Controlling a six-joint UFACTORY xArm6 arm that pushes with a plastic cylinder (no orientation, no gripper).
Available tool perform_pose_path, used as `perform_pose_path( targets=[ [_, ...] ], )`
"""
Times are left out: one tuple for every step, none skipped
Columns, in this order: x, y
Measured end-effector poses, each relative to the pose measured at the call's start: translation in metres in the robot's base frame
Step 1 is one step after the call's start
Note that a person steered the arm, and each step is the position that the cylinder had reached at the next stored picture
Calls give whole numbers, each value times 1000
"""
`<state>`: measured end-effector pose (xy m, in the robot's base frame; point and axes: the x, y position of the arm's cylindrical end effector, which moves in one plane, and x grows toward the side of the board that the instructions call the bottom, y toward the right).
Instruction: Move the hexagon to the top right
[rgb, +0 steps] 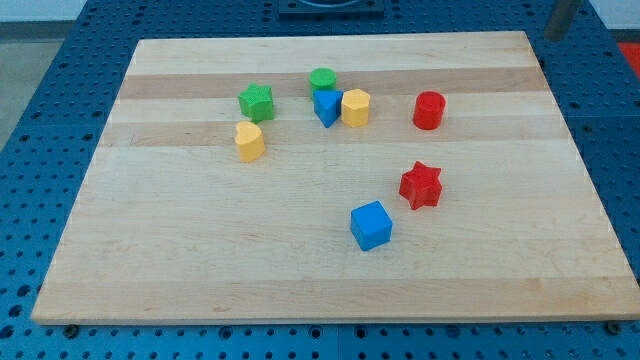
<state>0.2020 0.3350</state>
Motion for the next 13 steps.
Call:
perform_pose_path(
  targets=[
    [0, -2],
    [0, -39],
    [2, -94],
    [2, -144],
    [2, -158],
    [2, -156],
    [2, -156],
    [2, -156],
    [3, -169],
    [10, -214],
    [19, -255],
    [35, -273],
    [59, -282]
  ],
)
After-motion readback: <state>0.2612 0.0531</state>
